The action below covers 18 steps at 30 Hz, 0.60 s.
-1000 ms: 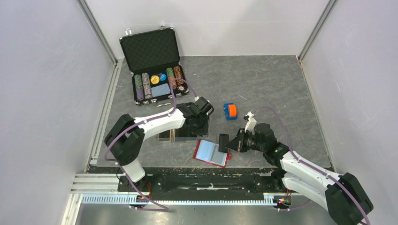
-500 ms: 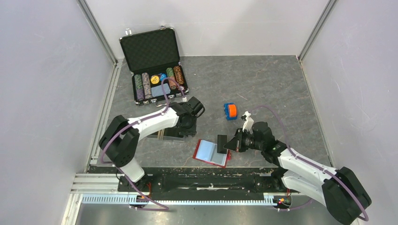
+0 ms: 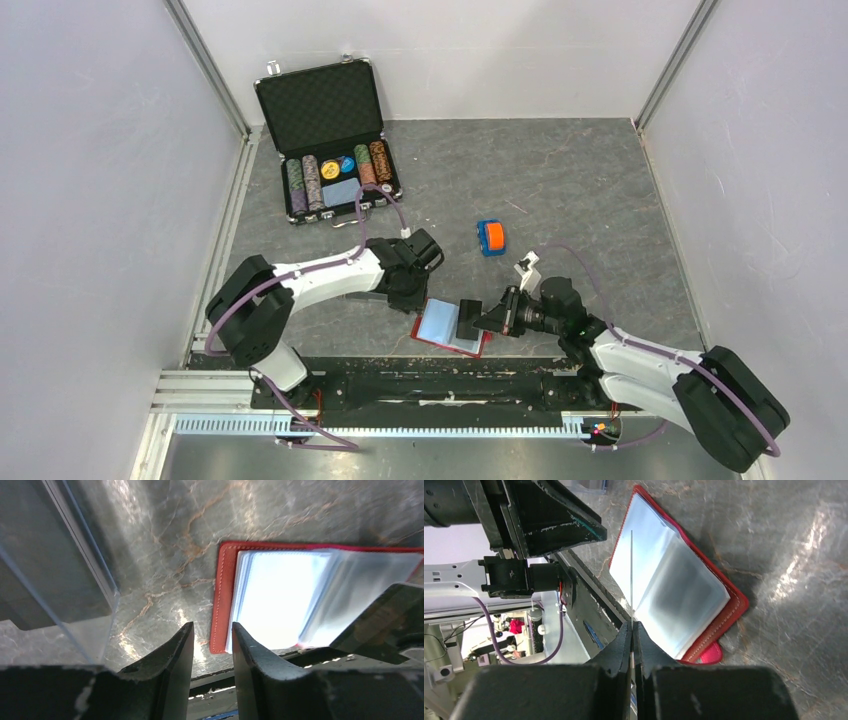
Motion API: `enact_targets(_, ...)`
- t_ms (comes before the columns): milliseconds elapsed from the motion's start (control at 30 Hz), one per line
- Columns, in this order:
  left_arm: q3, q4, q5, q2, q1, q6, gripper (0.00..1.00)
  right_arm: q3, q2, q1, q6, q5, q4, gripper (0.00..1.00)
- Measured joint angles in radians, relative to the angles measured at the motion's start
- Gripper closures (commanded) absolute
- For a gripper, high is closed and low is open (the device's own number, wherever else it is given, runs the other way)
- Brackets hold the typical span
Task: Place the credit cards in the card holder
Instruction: Insert the credit card into the card holder.
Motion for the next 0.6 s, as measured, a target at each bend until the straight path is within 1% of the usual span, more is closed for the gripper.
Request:
enact_targets(167, -0.052, 0.001, -0.019, 0.0, -0.042, -0.032, 0.64, -0.053, 0.024, 0.001, 0.053, -0.01, 0.071, 1.0)
enact_targets(333, -0.081, -0.001, -0.039, 0.002, -0.069, -0.051, 0.68, -0.072, 0.067, 0.016, 0.086, -0.016, 0.143, 1.0)
enact_targets(533, -0.089, 0.0, -0.039, 0.008, -0.083, -0.06, 0.75, -0.084, 0.138, 0.029, 0.126, -0.021, 0.243, 1.0)
enact_targets(600, -0.089, 0.002, -0.039, 0.008, -0.085, -0.066, 0.76, -0.087, 0.167, 0.031, 0.138, -0.025, 0.281, 1.0)
